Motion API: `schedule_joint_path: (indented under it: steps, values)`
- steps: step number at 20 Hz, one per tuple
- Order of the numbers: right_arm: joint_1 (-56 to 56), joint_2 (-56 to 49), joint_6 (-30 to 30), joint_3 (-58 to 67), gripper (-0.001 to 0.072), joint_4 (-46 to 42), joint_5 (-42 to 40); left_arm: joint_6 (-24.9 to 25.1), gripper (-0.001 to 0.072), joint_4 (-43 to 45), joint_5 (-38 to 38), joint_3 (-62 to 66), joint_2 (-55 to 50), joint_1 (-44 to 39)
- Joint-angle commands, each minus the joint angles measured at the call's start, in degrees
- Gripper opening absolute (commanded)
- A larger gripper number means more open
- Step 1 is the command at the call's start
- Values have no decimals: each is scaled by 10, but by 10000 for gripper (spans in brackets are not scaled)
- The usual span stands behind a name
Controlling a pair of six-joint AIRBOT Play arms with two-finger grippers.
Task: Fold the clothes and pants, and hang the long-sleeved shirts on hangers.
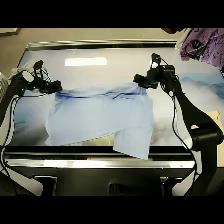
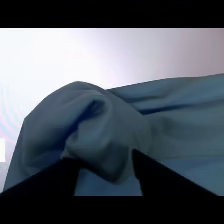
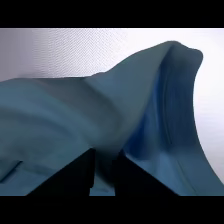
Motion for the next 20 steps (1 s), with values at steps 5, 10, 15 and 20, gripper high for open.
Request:
schedule_joint_path:
  steps: [5, 10, 15, 20]
  values:
    - [-129, 96, -268, -6, 320, 113, -237, 15, 617, -3, -156, 41, 56, 85]
    - [-292, 210, -325, -252, 329, 268, -268, 10, 617, -10, -170, -145, 190, 174]
    - [-311, 229, -408, -469, 410, 334, -205, 10, 616, -1, -174, -264, 259, 210]
    - [-266, 195, -452, -520, 416, 336, -168, 1, 617, 1, -188, -264, 258, 211]
